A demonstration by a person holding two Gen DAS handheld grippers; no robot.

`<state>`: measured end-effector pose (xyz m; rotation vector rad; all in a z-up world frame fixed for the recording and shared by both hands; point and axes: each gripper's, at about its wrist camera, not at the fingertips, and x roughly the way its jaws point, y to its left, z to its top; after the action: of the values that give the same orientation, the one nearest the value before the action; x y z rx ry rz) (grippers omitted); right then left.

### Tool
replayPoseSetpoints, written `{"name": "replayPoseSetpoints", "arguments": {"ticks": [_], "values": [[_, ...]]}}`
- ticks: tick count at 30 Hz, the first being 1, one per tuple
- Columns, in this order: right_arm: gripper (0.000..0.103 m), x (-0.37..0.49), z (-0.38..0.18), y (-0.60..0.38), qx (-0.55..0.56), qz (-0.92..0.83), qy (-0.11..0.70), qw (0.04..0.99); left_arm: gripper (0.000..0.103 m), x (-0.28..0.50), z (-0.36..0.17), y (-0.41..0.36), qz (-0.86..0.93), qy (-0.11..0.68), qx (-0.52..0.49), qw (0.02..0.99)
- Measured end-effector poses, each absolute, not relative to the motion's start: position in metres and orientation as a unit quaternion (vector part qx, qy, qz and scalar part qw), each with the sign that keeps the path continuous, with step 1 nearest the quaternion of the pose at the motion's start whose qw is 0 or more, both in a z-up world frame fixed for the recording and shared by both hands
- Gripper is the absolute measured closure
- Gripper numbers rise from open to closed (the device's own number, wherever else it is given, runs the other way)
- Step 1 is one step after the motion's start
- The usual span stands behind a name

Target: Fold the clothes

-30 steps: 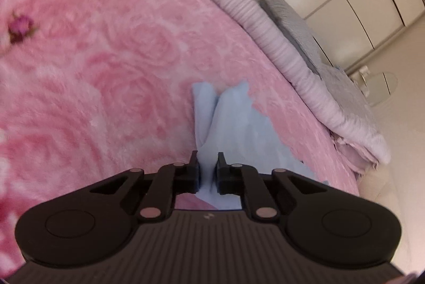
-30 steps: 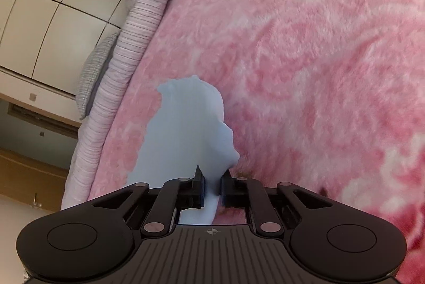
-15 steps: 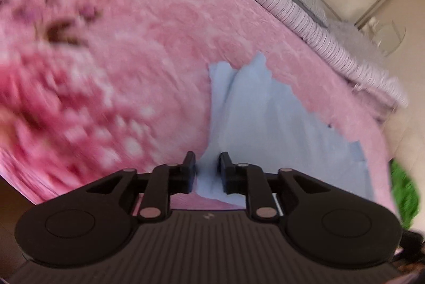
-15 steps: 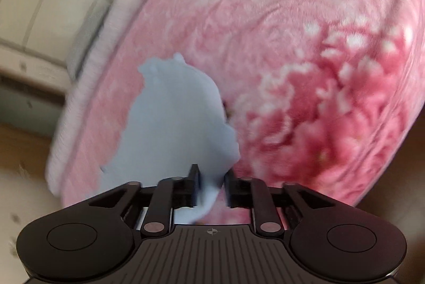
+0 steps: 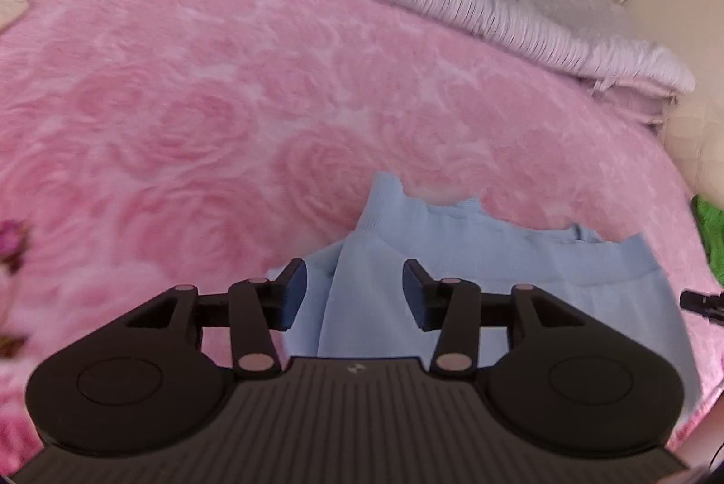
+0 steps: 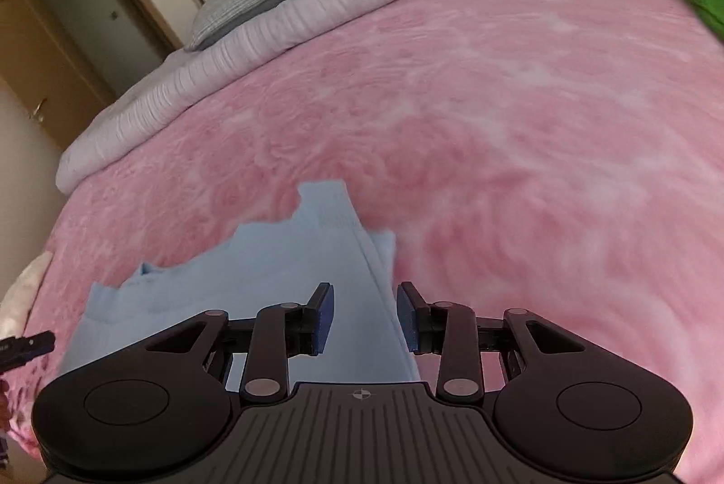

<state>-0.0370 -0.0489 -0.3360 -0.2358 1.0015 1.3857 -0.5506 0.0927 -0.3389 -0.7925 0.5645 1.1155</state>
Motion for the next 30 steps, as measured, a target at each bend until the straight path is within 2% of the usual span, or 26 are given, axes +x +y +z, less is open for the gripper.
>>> {"name": "replayPoseSetpoints", "arguments": {"ticks": [2, 4, 6, 7, 9, 13, 16, 20, 23, 27, 30], "values": [[0.068, -0.036, -0.346, -0.021, -0.11, 0.621, 0.439, 0.64, 0.062, -0.542, -0.349, 0.113, 0.504, 0.266, -0.365, 0.736], [0.068, -0.035, -0.356, 0.007, -0.117, 0.631, 0.437, 0.63, 0.066, -0.538, -0.356, 0.123, 0.5, 0.267, -0.365, 0.739], [0.068, -0.038, -0.362, 0.019, -0.13, 0.64, 0.426, 0.625, 0.093, -0.535, -0.36, 0.126, 0.492, 0.265, -0.36, 0.748], [0.08, -0.04, -0.364, 0.025, -0.136, 0.645, 0.421, 0.623, 0.093, -0.534, -0.361, 0.128, 0.488, 0.264, -0.357, 0.752], [0.091, -0.049, -0.363, 0.029, -0.166, 0.657, 0.385, 0.626, 0.096, -0.531, -0.364, 0.131, 0.479, 0.262, -0.351, 0.761], [0.093, -0.057, -0.35, 0.025, -0.172, 0.675, 0.334, 0.635, 0.096, -0.533, -0.355, 0.129, 0.484, 0.226, -0.323, 0.781], [0.093, -0.054, -0.343, 0.028, -0.141, 0.675, 0.326, 0.646, 0.096, -0.528, -0.353, 0.133, 0.489, 0.212, -0.303, 0.79], [0.093, -0.058, -0.364, 0.05, -0.18, 0.642, 0.359, 0.653, 0.095, -0.512, -0.381, 0.155, 0.487, 0.278, -0.323, 0.762], [0.088, -0.062, -0.372, 0.056, -0.204, 0.625, 0.374, 0.654, 0.088, -0.514, -0.376, 0.154, 0.5, 0.276, -0.316, 0.758], [0.063, -0.062, -0.355, 0.043, -0.197, 0.603, 0.362, 0.683, 0.089, -0.519, -0.351, 0.131, 0.536, 0.276, -0.279, 0.747], [0.061, -0.072, -0.329, 0.016, -0.185, 0.599, 0.33, 0.706, 0.09, -0.522, -0.329, 0.104, 0.55, 0.277, -0.251, 0.747]]}}
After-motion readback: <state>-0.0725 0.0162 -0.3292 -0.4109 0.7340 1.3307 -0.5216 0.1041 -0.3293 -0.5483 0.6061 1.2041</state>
